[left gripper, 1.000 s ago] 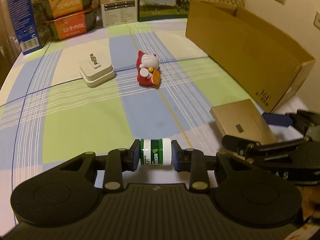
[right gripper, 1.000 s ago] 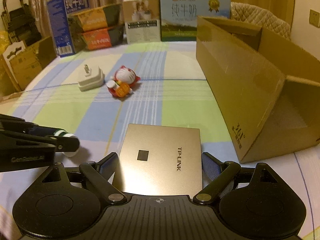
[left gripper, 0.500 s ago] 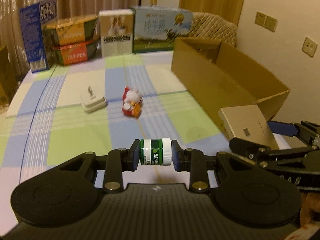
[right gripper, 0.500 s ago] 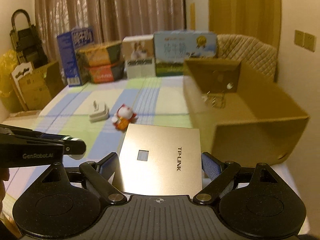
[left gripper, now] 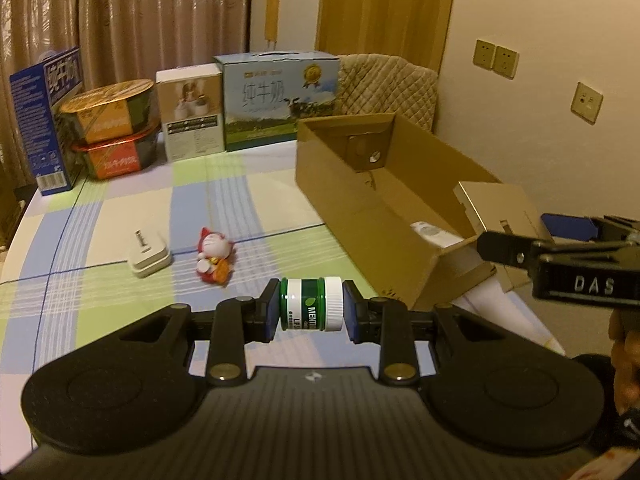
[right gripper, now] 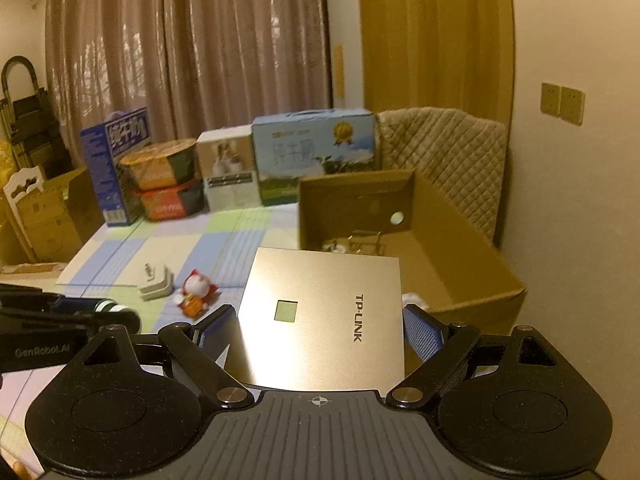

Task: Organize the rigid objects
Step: 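Carry the bottle with the left tool while the right tool carries the panel over the box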

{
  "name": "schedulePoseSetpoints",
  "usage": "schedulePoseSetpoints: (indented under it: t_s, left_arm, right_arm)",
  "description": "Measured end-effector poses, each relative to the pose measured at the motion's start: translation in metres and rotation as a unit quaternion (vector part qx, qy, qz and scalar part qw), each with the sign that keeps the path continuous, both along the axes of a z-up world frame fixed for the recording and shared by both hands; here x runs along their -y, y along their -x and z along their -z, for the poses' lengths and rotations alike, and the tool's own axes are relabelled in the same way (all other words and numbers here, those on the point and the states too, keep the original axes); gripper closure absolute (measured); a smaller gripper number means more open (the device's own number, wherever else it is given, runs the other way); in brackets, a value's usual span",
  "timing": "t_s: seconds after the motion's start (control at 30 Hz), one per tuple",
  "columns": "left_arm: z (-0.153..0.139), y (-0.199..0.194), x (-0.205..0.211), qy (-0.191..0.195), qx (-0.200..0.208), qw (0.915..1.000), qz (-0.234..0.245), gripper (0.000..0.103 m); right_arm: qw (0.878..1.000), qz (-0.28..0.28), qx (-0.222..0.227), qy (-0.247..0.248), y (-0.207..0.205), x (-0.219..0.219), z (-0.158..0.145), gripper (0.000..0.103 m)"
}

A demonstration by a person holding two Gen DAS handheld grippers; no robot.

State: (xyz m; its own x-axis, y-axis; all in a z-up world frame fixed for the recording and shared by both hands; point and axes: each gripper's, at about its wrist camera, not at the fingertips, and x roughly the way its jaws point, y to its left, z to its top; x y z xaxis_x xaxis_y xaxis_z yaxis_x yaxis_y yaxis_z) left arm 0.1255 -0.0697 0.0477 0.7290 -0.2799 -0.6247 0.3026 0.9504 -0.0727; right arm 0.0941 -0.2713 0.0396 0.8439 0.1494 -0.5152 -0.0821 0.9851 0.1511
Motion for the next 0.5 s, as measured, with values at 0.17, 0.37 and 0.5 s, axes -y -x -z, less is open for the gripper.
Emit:
schedulePoseSetpoints:
  t_s: [0.17, 0.37, 0.5]
  left_arm:
    - [-0.008, -0.006, 0.020, 0.001, 0.007, 0.9998, 0.016, 0.076]
    - [-0.019, -0.024, 0.048, -0.001, 0.017, 0.9990, 0.041, 0.076]
    - [-0.027, -0.047, 0.072, -0.003, 0.021, 0.9977, 0.064, 0.076]
  right_arm:
    - [1.000, 0.008, 0.004, 0.001, -0.005, 0.025, -0.010, 0.017]
    - [1.000, 0.024, 0.003, 0.000, -0.023, 0.061, -0.017, 0.017]
    - [0.999, 0.033, -0.010, -0.003, -0.047, 0.088, -0.018, 0.017]
